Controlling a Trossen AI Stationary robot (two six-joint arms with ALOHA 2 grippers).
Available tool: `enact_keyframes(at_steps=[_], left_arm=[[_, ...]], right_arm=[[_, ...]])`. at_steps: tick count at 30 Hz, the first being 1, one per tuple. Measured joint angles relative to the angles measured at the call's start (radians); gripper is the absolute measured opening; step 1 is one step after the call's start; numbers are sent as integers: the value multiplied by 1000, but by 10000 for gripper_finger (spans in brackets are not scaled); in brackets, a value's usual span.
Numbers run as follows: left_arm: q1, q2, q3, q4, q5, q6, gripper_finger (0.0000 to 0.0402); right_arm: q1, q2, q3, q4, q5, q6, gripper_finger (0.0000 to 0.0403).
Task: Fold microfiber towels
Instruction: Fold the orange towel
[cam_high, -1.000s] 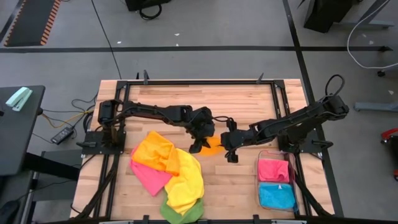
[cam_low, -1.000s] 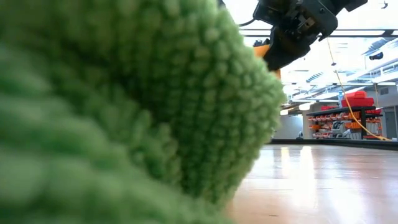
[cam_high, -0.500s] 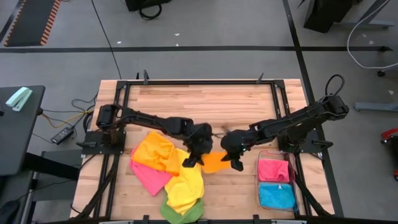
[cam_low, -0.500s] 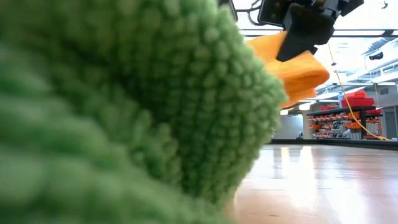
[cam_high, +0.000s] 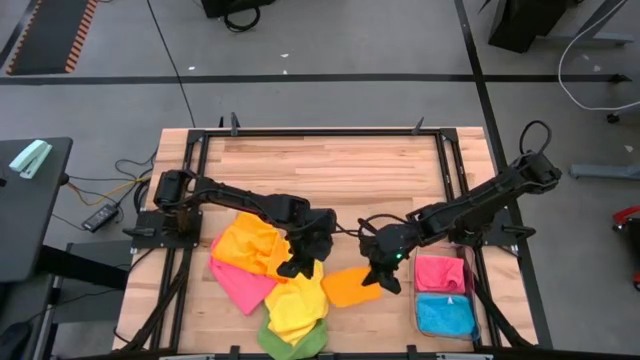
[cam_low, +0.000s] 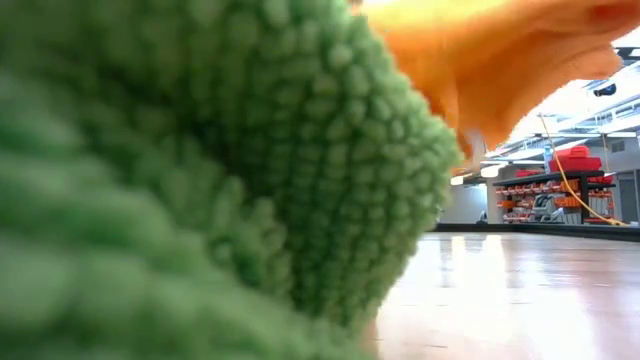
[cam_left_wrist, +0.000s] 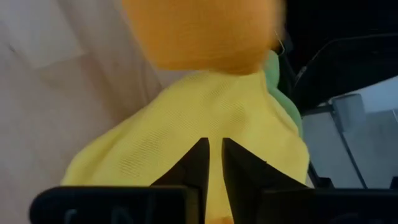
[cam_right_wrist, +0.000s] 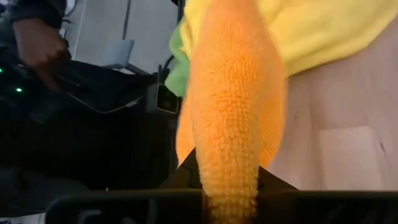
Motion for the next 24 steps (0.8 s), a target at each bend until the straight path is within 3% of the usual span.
enact_keyframes(at_steps=[6, 12, 24], left_arm=[[11, 0, 0, -56, -1, 91, 29], [74, -1, 0, -156, -2, 135, 8], [189, -2, 0, -267, -4, 205, 15]], right_arm=[[-16, 62, 0, -16, -1, -35, 23], [-97, 114, 0, -43, -68, -106, 23], [-292, 122, 0, -199, -94, -239, 23]])
